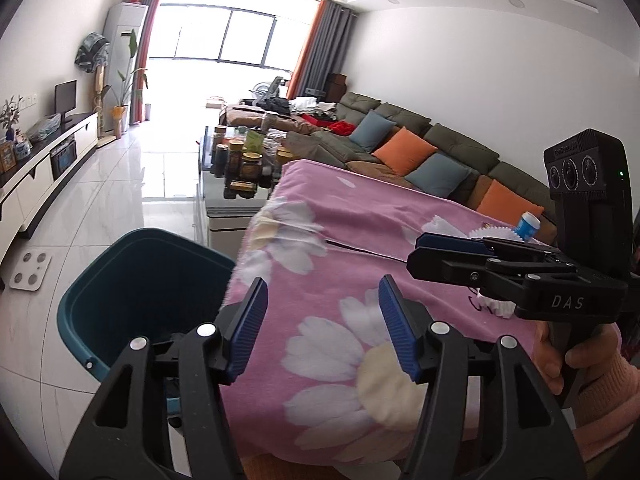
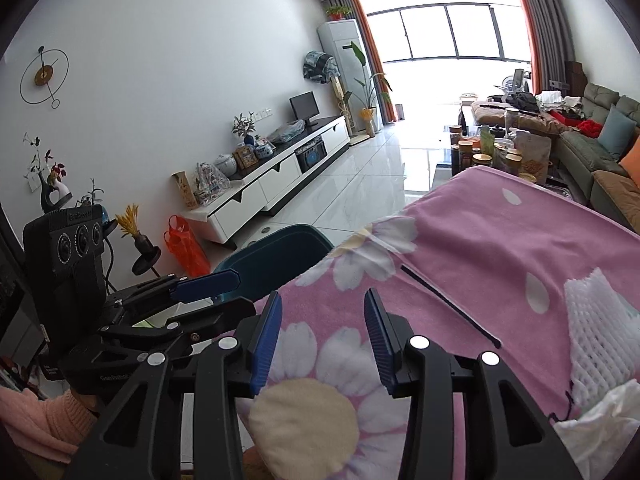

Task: Collect trash
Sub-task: 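Move both open tools back over the paper cups on the table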

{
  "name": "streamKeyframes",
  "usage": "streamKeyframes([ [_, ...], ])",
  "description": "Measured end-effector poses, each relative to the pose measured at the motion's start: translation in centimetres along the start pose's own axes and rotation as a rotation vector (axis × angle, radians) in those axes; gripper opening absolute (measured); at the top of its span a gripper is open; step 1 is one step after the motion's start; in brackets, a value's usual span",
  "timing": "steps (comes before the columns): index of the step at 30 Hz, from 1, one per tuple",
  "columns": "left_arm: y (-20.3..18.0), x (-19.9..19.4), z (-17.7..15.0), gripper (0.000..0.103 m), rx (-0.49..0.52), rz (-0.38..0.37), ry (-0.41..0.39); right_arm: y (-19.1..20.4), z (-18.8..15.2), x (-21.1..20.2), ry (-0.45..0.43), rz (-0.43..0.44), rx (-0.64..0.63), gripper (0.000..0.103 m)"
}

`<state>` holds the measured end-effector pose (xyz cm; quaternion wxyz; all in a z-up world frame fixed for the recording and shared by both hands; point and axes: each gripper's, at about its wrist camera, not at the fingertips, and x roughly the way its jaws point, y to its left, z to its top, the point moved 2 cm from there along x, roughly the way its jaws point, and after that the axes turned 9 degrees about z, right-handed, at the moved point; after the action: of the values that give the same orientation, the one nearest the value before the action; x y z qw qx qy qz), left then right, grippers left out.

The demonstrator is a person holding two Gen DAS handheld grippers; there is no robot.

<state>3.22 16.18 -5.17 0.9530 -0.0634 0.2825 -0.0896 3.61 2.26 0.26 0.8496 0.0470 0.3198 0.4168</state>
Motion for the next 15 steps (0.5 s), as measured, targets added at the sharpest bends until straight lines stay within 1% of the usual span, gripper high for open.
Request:
streamKeyframes([
  [9, -10.6, 1.8, -1.3, 0.057, 0.144, -0.239, 0.059, -4.6, -3.6, -10.6, -0.149, -0.228, 0.092, 0.040],
  [13, -15.0, 2.5, -2.0, 0.057, 0.202, -0.338, 0.093, -6.6, -5.2, -14.6, -0.202, -0.337, 0.140, 0.041],
  [15, -17.2, 3.0, -2.4, 0.057, 0.227, -0.378, 0.111, -7.9, -6.1, -16.3, -0.222, -0.378, 0.181, 0.042],
])
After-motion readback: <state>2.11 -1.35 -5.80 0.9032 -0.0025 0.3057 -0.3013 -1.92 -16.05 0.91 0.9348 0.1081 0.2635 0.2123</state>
